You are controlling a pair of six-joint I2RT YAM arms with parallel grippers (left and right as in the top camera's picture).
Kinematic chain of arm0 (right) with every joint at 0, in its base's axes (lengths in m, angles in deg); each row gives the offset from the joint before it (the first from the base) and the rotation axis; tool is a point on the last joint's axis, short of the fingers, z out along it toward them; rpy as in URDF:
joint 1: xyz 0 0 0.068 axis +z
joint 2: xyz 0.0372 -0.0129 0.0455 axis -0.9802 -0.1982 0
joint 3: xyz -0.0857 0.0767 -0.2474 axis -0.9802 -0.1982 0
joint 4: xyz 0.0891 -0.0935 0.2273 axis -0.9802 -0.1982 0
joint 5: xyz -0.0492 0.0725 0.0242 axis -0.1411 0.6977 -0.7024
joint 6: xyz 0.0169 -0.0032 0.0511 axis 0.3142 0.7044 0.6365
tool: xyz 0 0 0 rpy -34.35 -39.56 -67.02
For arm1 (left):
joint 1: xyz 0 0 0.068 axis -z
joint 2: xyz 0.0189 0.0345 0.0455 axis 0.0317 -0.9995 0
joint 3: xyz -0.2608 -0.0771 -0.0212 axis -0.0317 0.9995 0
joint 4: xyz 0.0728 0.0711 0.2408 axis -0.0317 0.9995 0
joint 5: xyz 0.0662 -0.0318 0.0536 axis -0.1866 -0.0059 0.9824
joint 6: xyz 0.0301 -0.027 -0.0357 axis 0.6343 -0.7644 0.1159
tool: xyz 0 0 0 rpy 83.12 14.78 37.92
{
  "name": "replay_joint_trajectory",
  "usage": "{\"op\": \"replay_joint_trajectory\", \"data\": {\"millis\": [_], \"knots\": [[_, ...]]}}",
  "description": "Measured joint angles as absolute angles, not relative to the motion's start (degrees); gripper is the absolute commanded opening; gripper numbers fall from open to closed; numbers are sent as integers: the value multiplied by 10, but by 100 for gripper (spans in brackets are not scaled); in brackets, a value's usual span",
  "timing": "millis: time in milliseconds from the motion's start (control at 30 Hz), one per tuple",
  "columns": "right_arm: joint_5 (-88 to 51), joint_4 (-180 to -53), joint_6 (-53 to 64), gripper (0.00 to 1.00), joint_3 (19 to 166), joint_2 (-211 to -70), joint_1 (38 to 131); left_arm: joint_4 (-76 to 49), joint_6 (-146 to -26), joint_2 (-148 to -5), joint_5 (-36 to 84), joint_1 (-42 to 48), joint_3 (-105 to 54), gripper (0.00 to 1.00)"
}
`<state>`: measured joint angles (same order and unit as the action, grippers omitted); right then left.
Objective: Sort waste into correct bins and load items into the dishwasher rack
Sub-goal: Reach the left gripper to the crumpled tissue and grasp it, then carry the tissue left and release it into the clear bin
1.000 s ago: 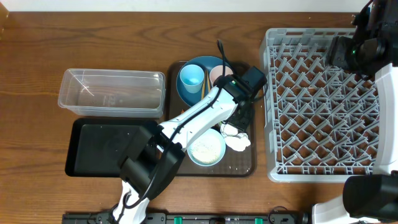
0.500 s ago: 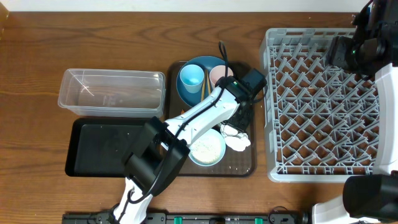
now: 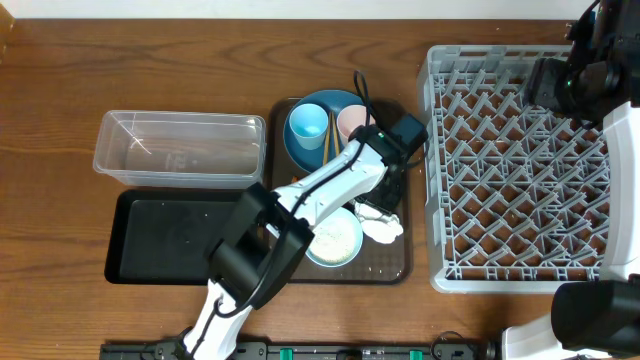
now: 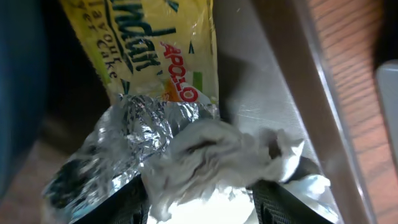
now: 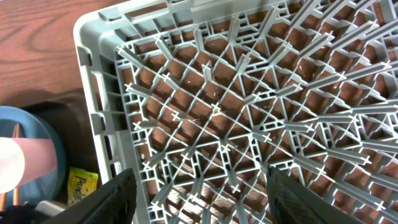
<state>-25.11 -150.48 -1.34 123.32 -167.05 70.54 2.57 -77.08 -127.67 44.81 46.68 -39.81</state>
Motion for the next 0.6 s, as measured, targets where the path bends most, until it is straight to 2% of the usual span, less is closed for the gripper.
{"op": "replay_joint_trajectory", "data": {"millis": [67, 233, 367, 600], "knots": [[-251, -1505, -13, 67, 1233, -1671, 705, 26, -771, -1281, 448, 467, -398, 49], [-251, -1505, -13, 67, 1233, -1671, 705, 26, -770, -1281, 448, 467, -397, 26], [-251, -1505, -13, 67, 1233, -1671, 705, 28, -770, -1281, 449, 467, -397, 15], [-251, -1504, -13, 67, 1233, -1671, 705, 46, -769, -1278, 450, 467, -397, 15]]}}
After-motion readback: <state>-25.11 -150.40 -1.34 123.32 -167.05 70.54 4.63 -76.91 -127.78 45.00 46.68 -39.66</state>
